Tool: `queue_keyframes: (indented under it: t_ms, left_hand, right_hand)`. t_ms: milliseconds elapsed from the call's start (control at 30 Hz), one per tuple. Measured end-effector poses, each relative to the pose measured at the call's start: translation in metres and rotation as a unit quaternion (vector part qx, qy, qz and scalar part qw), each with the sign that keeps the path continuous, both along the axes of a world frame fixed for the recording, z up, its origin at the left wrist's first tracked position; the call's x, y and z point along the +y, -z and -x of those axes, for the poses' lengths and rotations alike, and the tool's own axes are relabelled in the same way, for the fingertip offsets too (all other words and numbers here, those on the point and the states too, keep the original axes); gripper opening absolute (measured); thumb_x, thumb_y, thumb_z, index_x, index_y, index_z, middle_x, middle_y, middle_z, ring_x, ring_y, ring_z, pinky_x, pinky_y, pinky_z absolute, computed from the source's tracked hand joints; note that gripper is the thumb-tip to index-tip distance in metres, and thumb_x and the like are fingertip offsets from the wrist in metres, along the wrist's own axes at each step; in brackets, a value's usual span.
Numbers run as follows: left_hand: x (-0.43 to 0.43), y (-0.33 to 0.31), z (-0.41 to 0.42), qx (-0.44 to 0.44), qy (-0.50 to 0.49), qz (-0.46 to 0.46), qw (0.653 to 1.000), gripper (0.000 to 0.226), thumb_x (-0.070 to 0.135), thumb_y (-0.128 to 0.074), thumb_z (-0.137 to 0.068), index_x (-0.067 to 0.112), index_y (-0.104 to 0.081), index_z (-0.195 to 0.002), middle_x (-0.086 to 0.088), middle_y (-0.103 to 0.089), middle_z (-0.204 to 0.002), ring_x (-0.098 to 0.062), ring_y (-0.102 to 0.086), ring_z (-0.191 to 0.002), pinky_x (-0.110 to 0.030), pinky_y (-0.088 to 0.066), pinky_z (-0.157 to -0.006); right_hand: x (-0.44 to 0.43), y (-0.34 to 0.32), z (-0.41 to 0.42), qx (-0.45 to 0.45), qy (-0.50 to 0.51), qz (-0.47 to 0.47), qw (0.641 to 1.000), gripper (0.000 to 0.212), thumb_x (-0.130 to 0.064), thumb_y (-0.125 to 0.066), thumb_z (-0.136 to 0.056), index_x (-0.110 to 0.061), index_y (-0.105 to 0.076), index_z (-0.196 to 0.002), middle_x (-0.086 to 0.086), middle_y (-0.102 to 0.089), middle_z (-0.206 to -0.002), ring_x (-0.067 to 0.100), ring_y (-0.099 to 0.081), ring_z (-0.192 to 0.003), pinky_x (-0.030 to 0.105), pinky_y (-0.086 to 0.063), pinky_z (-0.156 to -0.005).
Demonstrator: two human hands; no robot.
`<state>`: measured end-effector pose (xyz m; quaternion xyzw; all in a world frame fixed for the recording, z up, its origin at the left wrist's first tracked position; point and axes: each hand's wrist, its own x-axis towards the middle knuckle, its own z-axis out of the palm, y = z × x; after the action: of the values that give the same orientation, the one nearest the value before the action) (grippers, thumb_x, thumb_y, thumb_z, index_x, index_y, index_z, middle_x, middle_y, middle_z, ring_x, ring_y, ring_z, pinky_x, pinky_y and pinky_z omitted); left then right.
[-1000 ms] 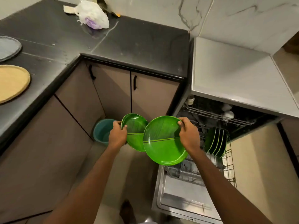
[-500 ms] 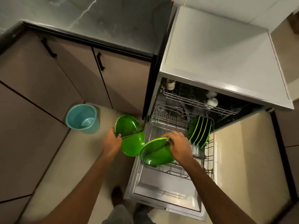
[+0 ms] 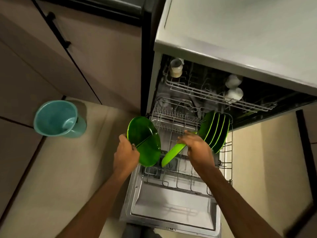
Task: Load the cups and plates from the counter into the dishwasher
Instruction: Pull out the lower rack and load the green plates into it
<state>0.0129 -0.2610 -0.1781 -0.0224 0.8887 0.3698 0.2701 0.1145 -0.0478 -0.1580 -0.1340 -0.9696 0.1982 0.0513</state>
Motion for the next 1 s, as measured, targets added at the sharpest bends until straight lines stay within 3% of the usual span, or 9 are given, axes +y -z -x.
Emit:
queue_keyframes:
  t_ms: [200,333,433,500,567,633,733,867,1000]
  left_hand:
    - [0.018,0.038,0.018,0.003,0.03,0.01,0.999,0.022,0.014,-0.043,-0.092,0.031,-0.029,-0.091,0.004,-0.057,-0.084,-0.036,-0.065,-0.071,-0.054,-0.055,-0.07]
    - [0.03,0.068,0.037,0.008,0.029,-0.006,1.0,0.023,0.012,-0.045,-0.089,0.028,-0.032,-0.101,0.0,-0.058,-0.087,-0.038,-0.065,-0.071,-0.056,-0.056,-0.066]
    - [0.039,0.089,0.048,0.009,0.023,0.01,1.0,0.033,0.009,-0.046,-0.088,0.023,-0.033,-0.115,-0.012,-0.06,-0.096,-0.042,-0.065,-0.073,-0.054,-0.056,-0.068]
    - [0.045,0.098,0.051,0.005,0.009,-0.001,1.0,0.035,0.008,-0.047,-0.089,0.022,-0.034,-0.117,-0.01,-0.057,-0.098,-0.042,-0.064,-0.077,-0.053,-0.056,-0.07]
    - [0.05,0.104,0.052,0.011,-0.006,-0.026,1.0,0.033,0.007,-0.048,-0.09,0.02,-0.037,-0.118,-0.006,-0.055,-0.101,-0.04,-0.064,-0.082,-0.054,-0.055,-0.071]
    - [0.052,0.11,0.053,0.022,-0.014,-0.04,0.999,0.032,0.005,-0.048,-0.09,0.017,-0.039,-0.119,-0.008,-0.056,-0.103,-0.04,-0.063,-0.083,-0.055,-0.055,-0.071]
    - [0.052,0.116,0.056,0.038,-0.019,-0.041,0.998,0.034,0.002,-0.047,-0.089,0.014,-0.039,-0.12,-0.008,-0.055,-0.102,-0.04,-0.063,-0.081,-0.054,-0.055,-0.069]
    - [0.049,0.123,0.06,0.037,-0.019,-0.035,0.999,0.031,0.004,-0.047,-0.089,0.02,-0.036,-0.113,0.003,-0.051,-0.091,-0.038,-0.063,-0.077,-0.054,-0.056,-0.065]
    - [0.045,0.131,0.061,0.033,-0.039,-0.035,0.998,0.03,0.007,-0.048,-0.091,0.023,-0.035,-0.112,0.001,-0.05,-0.098,-0.038,-0.062,-0.086,-0.056,-0.056,-0.067]
  right_hand:
    - [0.024,0.059,0.029,0.06,-0.056,0.075,0.994,0.033,0.004,-0.04,-0.068,-0.004,-0.071,-0.075,0.011,-0.073,-0.095,0.035,-0.06,-0.115,0.047,-0.049,-0.096]
    - [0.049,0.101,0.058,0.121,-0.033,0.15,0.981,0.025,0.019,-0.053,-0.065,0.003,-0.07,-0.074,0.012,-0.072,-0.093,0.038,-0.057,-0.115,0.047,-0.046,-0.097]
    - [0.07,0.122,0.082,0.162,-0.018,0.186,0.969,0.028,0.025,-0.056,-0.058,0.005,-0.069,-0.072,0.002,-0.066,-0.093,0.035,-0.055,-0.115,0.033,-0.046,-0.099]
    - [0.085,0.135,0.095,0.176,-0.014,0.197,0.964,0.029,0.019,-0.052,-0.054,0.006,-0.069,-0.073,0.002,-0.065,-0.093,0.033,-0.055,-0.114,0.026,-0.045,-0.101]
    - [0.098,0.147,0.105,0.19,-0.005,0.193,0.963,0.023,0.011,-0.051,-0.06,0.006,-0.069,-0.073,0.003,-0.066,-0.092,0.031,-0.057,-0.112,0.032,-0.046,-0.099]
    - [0.108,0.159,0.117,0.181,0.009,0.193,0.964,0.028,0.016,-0.049,-0.058,0.004,-0.07,-0.074,0.004,-0.068,-0.091,0.03,-0.059,-0.112,0.033,-0.047,-0.098]
    - [0.114,0.172,0.134,0.164,0.004,0.211,0.964,0.029,0.018,-0.048,-0.057,0.006,-0.069,-0.072,0.013,-0.07,-0.089,0.031,-0.059,-0.11,0.016,-0.044,-0.098]
    - [0.127,0.195,0.156,0.146,-0.049,0.183,0.971,0.035,0.031,-0.058,-0.057,0.002,-0.07,-0.07,0.0,-0.068,-0.089,0.029,-0.062,-0.109,0.022,-0.045,-0.101]
    - [0.129,0.206,0.17,0.125,-0.081,0.171,0.974,0.03,0.031,-0.058,-0.06,0.004,-0.069,-0.068,0.006,-0.069,-0.089,0.032,-0.061,-0.11,0.016,-0.039,-0.104]
